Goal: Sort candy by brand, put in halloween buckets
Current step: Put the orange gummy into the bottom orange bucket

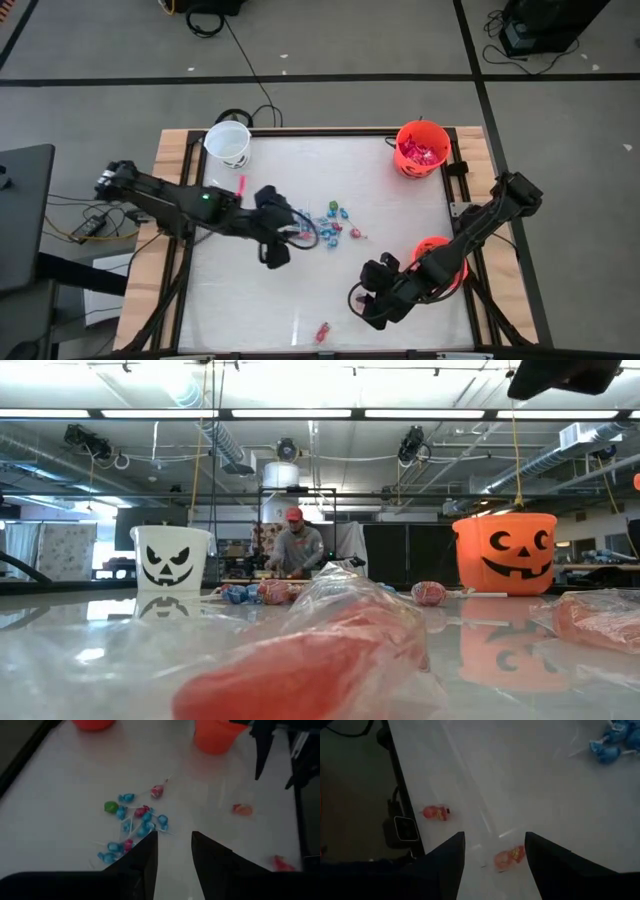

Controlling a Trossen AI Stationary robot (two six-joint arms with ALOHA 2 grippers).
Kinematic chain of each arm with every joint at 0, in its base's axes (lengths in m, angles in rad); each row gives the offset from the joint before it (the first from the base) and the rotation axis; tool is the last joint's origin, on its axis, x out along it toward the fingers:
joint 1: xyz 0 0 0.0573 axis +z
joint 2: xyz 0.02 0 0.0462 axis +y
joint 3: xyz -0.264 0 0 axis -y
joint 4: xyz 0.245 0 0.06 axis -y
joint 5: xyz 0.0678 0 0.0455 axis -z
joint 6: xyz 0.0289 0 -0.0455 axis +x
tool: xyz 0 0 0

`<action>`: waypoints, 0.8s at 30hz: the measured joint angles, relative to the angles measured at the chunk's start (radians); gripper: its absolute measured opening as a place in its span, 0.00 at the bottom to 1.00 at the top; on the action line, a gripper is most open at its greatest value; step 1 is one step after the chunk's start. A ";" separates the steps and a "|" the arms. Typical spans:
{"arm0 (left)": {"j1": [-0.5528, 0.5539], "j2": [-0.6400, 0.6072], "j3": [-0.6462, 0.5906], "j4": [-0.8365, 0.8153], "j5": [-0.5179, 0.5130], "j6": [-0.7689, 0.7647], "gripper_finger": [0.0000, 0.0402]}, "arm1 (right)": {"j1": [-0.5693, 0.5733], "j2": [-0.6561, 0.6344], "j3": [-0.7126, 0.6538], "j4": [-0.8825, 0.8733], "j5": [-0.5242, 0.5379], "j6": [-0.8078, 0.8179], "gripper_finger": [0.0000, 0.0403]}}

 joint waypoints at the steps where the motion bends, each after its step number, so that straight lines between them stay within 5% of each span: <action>1: -0.001 -0.035 -0.051 0.036 0.001 -0.023 0.31 | -0.001 0.001 0.000 -0.001 -0.010 -0.007 0.54; 8: -0.038 -0.280 -0.468 0.414 0.007 -0.190 0.31 | -0.009 0.055 -0.009 0.003 -0.095 -0.031 0.54; 13: -0.058 -0.327 -0.713 0.631 0.012 -0.284 0.31 | -0.013 0.161 -0.009 0.011 -0.161 -0.068 0.54; 18: -0.077 -0.302 -0.856 0.809 0.023 -0.284 0.31 | -0.021 0.245 -0.009 0.024 -0.177 -0.080 0.54; 24: -0.080 -0.292 -0.913 0.821 0.023 -0.281 0.31 | -0.050 0.321 -0.006 0.042 -0.232 -0.082 0.47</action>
